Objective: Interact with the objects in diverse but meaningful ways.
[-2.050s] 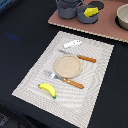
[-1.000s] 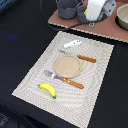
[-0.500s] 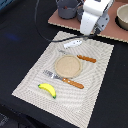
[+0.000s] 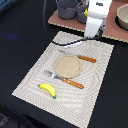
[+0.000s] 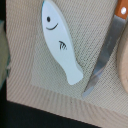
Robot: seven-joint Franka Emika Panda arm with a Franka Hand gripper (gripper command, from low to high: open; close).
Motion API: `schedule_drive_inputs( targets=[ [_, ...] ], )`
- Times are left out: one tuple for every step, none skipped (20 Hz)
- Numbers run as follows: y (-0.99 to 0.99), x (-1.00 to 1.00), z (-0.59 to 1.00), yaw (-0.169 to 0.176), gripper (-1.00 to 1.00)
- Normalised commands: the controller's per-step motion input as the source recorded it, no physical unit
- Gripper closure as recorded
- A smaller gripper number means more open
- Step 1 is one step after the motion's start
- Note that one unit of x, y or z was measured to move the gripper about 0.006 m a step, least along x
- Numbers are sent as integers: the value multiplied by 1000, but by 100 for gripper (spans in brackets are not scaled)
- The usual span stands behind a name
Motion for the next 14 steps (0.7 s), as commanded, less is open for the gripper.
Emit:
schedule_drive_inputs(
  targets=[
    [-111,-697,-540,113,-100],
    [-103,-680,-540,111,-100],
    [-106,-694,-589,115,-100],
    [-117,-709,-609,115,-100],
    [-146,-726,-626,110,-100],
    [-140,-720,-634,107,-100],
    [-140,-720,-614,105,-100],
    [-117,-691,-571,100,-100],
    [-103,-660,-531,93,-100],
    [-97,-609,-491,90,-100],
    [-100,-594,-483,88,-100],
    [-94,-554,-466,86,-100],
    [-103,-569,-440,84,-100],
    [-103,-560,-431,83,-100]
  ],
)
